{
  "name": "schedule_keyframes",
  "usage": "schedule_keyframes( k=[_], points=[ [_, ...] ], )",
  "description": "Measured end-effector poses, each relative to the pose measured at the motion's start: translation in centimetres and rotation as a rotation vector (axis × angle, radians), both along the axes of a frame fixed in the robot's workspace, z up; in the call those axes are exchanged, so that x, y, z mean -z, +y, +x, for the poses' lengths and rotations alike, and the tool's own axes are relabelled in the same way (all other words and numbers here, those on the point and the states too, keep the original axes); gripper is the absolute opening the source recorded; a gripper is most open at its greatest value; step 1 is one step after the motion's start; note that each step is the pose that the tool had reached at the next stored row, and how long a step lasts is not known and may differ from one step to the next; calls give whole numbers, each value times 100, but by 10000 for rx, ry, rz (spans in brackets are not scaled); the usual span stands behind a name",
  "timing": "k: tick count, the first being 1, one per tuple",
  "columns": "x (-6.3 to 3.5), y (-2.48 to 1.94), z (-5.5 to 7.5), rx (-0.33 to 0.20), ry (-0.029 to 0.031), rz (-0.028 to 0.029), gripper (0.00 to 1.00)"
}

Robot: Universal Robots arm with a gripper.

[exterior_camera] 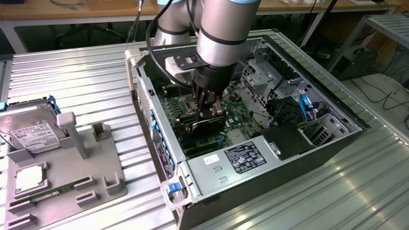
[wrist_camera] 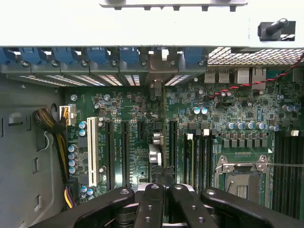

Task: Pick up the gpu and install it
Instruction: 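Press down on the gpu until it lock into place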

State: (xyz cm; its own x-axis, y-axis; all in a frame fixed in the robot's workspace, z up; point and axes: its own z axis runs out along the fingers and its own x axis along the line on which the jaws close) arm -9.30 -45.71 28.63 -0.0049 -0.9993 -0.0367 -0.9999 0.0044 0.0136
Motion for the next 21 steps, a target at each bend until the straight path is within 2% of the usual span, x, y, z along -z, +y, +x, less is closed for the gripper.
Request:
schedule_keyframes(
  k=[4,8,15,21],
  points=[
    [1,0,-125,-2,0,1,11],
    [2,0,-303,-2,1,1,11],
    [4,0,-397,-1,0,2,11],
    [4,-1,-413,-3,8,1,11]
  ],
)
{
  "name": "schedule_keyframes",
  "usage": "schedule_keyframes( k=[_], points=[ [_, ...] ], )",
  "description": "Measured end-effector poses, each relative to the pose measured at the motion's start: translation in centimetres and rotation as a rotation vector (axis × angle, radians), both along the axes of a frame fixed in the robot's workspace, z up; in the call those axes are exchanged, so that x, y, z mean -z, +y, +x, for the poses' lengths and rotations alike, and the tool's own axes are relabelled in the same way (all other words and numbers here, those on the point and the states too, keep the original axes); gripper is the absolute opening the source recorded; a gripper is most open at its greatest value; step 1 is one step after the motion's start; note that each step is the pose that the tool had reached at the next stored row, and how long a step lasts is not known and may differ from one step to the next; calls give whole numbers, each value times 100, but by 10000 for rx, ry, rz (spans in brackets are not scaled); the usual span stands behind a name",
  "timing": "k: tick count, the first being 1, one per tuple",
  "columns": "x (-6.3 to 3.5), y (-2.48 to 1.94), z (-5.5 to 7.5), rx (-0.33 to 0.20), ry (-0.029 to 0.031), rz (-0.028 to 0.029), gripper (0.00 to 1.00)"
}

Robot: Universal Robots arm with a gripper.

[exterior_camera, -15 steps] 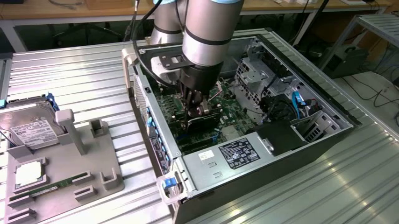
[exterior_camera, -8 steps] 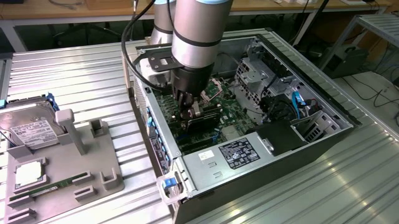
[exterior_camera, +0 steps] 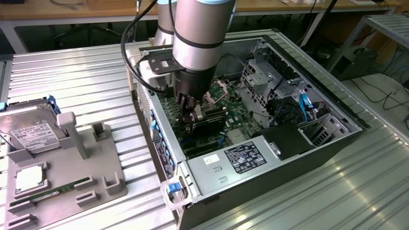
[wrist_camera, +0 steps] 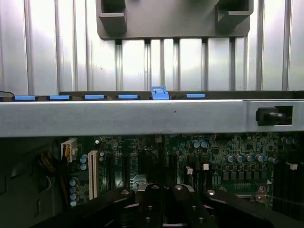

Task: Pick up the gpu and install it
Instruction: 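Press down on the gpu until it lock into place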

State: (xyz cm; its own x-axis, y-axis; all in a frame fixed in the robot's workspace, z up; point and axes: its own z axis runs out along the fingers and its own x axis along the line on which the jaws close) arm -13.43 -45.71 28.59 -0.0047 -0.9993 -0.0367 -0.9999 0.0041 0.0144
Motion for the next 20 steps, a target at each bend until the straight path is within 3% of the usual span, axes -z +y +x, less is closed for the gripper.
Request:
schedule_keyframes(
  k=[2,3,4,7,9,11,15,20],
  points=[
    [67,0,-2,2,17,2,11],
    [82,0,-8,2,151,2,11],
    [115,0,-7,2,411,-2,11],
    [99,0,-4,1,426,1,11],
    [-6,1,-4,1,402,0,11],
    [15,32,-21,-187,302,-18,11],
    [168,32,-34,-189,305,-20,11],
    [130,34,-18,-188,296,-6,11]
  ],
)
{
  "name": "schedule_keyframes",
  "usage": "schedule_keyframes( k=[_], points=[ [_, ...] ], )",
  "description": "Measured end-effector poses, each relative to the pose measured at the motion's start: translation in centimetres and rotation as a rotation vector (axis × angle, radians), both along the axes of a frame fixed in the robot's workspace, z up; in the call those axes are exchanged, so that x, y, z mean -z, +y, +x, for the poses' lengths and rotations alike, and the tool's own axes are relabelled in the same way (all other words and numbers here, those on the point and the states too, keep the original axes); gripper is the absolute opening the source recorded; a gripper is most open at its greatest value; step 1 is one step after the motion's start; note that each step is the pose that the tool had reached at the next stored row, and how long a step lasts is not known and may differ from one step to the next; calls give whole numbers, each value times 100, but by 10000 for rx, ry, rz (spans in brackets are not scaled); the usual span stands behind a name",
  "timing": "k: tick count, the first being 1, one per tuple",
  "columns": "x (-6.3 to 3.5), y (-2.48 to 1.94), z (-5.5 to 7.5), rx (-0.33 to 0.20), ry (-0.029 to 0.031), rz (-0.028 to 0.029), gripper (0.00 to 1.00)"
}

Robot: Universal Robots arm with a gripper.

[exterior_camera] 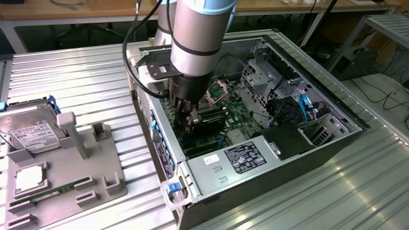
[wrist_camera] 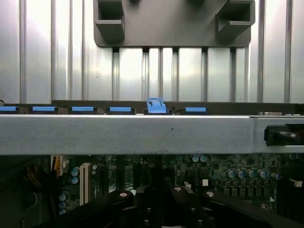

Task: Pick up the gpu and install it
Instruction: 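Press down on the gpu until it lock into place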

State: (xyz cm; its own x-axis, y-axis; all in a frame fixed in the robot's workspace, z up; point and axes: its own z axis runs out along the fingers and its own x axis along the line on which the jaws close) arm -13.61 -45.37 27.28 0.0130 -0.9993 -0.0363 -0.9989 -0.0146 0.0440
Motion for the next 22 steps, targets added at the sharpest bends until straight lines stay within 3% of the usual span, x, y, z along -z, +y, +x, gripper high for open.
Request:
schedule_keyframes(
  k=[6,15,22],
  points=[
    [-74,5,32,-2,-22,-22,11],
    [-73,5,312,-1,-48,-22,11],
    [-73,5,324,-1,-48,-23,11]
  ],
)
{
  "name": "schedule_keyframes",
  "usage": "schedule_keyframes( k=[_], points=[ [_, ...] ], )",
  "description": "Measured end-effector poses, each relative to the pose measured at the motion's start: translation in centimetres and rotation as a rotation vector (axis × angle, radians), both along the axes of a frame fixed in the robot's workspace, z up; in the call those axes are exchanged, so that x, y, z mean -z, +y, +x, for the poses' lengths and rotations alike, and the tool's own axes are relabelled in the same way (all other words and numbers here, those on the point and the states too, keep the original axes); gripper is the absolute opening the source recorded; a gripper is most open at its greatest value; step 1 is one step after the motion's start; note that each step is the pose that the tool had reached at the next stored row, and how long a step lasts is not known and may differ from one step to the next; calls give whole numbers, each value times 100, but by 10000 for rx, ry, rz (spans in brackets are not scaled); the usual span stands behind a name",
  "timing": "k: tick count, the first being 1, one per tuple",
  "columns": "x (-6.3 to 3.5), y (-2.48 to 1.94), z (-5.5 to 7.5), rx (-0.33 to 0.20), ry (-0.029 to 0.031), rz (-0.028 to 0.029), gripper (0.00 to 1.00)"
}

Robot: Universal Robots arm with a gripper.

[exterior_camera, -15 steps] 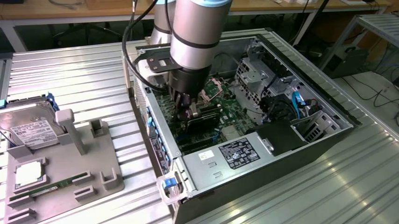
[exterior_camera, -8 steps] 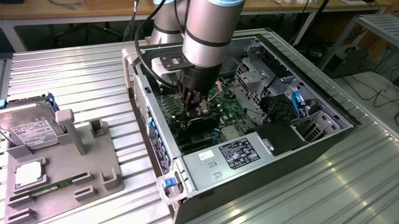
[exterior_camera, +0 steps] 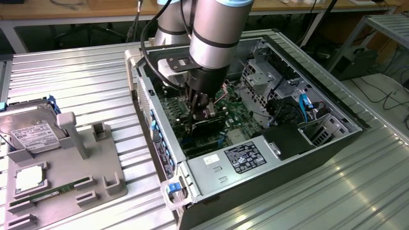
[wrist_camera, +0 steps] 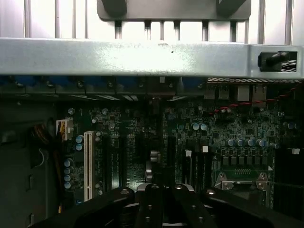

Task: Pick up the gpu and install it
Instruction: 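Press down on the gpu until it lock into place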

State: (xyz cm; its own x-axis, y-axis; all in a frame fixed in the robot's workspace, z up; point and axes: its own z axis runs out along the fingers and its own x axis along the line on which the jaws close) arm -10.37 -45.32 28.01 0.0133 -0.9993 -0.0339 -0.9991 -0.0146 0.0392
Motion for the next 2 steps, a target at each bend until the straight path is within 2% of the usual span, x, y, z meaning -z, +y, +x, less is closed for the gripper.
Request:
schedule_keyframes(
  k=[2],
  points=[
    [0,0,2,0,-1,1,11]
  ],
)
